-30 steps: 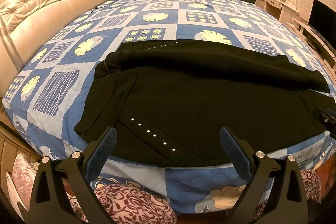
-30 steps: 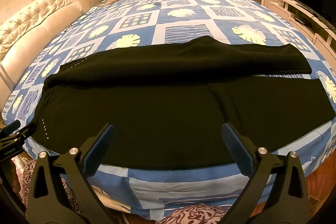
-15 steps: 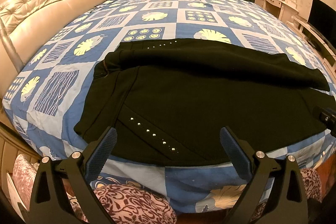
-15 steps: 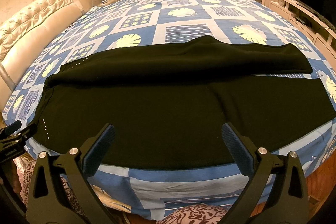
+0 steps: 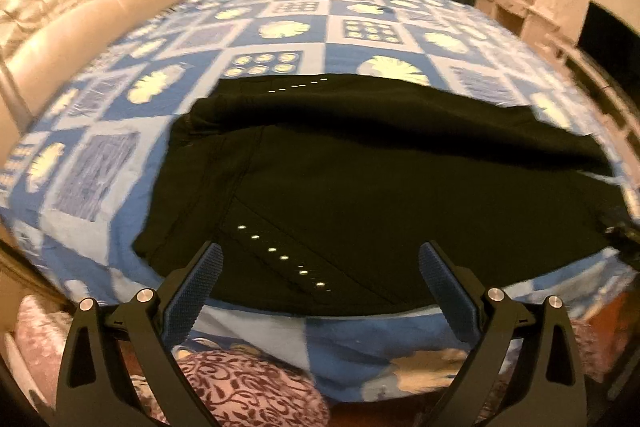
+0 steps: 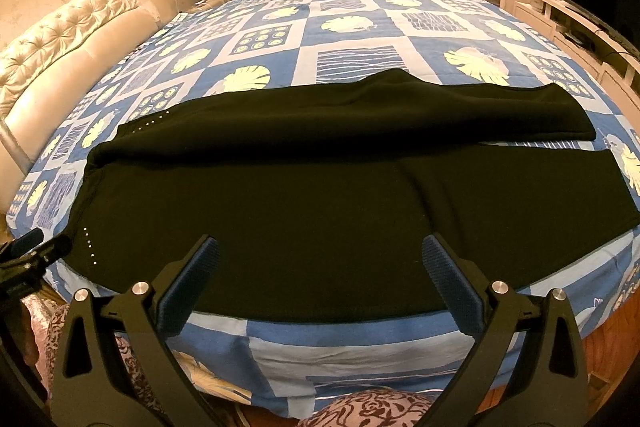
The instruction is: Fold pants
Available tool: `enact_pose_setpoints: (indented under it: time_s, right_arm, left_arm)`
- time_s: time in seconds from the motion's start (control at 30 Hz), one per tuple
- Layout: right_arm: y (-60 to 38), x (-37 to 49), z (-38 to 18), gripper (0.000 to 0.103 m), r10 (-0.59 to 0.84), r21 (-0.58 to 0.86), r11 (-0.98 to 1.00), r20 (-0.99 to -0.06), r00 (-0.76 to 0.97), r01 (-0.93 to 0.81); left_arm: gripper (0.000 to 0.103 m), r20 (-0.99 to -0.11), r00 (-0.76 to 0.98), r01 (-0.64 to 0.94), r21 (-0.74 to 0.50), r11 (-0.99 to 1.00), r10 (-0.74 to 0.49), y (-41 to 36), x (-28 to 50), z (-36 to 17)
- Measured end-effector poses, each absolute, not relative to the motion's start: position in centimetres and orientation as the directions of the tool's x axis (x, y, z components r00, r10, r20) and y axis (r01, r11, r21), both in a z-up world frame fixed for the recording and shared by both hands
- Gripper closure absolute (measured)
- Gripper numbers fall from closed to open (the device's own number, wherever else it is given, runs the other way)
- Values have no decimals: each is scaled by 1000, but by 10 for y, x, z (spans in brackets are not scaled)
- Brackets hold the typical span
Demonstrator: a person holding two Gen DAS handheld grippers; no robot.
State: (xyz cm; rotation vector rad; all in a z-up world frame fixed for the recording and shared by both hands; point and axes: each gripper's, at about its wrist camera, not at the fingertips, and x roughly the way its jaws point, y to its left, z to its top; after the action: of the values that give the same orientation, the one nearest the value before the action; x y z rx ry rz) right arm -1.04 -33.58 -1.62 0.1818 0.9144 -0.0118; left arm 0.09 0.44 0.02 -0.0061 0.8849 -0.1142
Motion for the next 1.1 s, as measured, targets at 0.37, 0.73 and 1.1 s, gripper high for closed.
enact_pose_setpoints:
  time_s: [0.37, 0.73, 1.1]
  right_arm:
    - [-347, 5, -2, 2, 127, 190, 981, -777, 617, 37]
    - [-355, 45, -30, 2, 157, 242, 966, -825, 543, 88]
    - [-327, 94, -56, 2, 334, 372, 928, -828, 450, -6]
  left_arm:
    - [5, -662, 540, 72, -579, 812, -520, 125, 96, 23]
    - [5, -808, 371, -46, -508, 860, -458, 202, 275, -71]
    - [5, -595, 285, 57, -772, 633, -751, 197, 308, -98]
